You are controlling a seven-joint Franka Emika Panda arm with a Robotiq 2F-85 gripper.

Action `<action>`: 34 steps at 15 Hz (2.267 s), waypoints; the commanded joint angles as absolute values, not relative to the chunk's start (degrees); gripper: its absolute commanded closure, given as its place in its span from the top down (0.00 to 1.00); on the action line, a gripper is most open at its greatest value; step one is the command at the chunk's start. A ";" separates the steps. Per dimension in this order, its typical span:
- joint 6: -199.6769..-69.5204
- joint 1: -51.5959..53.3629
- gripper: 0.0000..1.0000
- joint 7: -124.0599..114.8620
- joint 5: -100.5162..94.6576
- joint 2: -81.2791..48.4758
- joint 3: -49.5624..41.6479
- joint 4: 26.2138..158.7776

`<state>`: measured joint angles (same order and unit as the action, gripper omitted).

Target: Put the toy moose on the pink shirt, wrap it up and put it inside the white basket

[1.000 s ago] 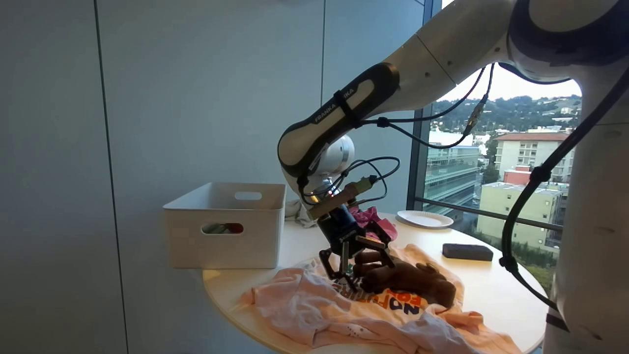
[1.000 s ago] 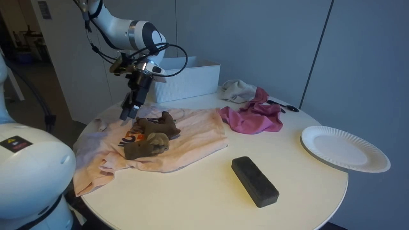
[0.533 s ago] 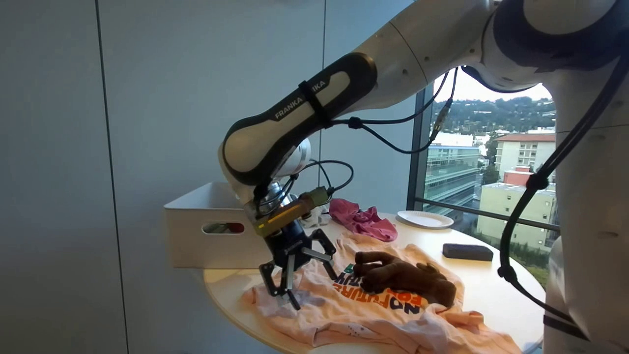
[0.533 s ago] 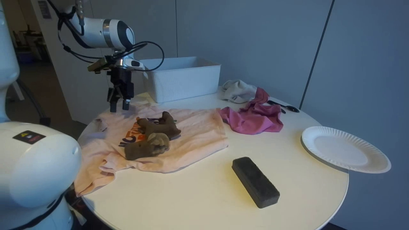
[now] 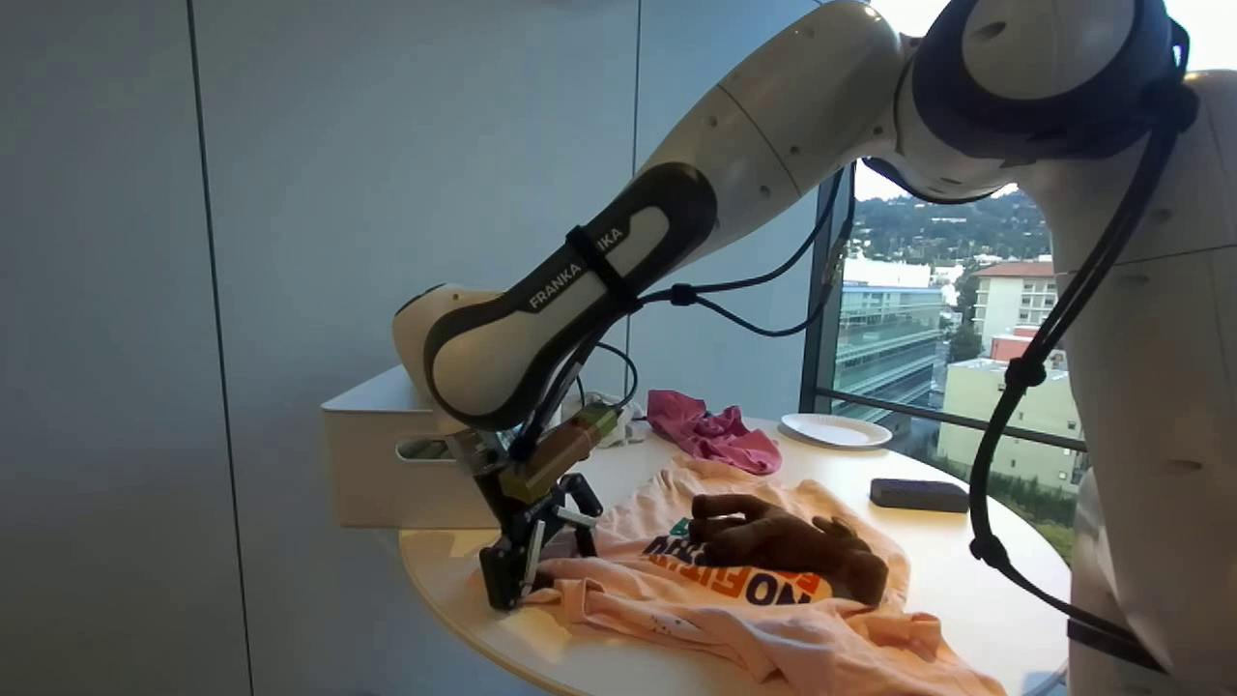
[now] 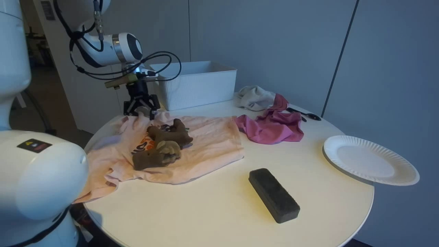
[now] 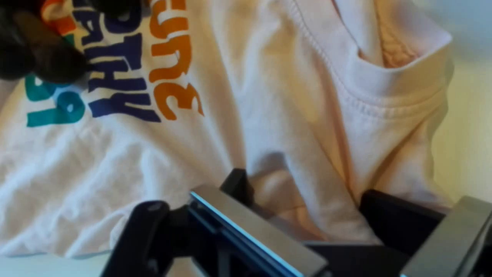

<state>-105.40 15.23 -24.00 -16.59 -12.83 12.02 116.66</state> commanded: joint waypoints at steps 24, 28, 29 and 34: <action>-109.64 2.40 0.00 -39.67 -29.43 19.44 9.79 132.04; -109.09 -2.01 0.01 -49.06 -32.08 19.27 8.87 136.44; -108.69 -2.86 0.02 -51.84 -32.70 18.45 8.68 137.46; -103.61 -4.40 0.00 -64.68 -32.07 10.93 8.02 139.61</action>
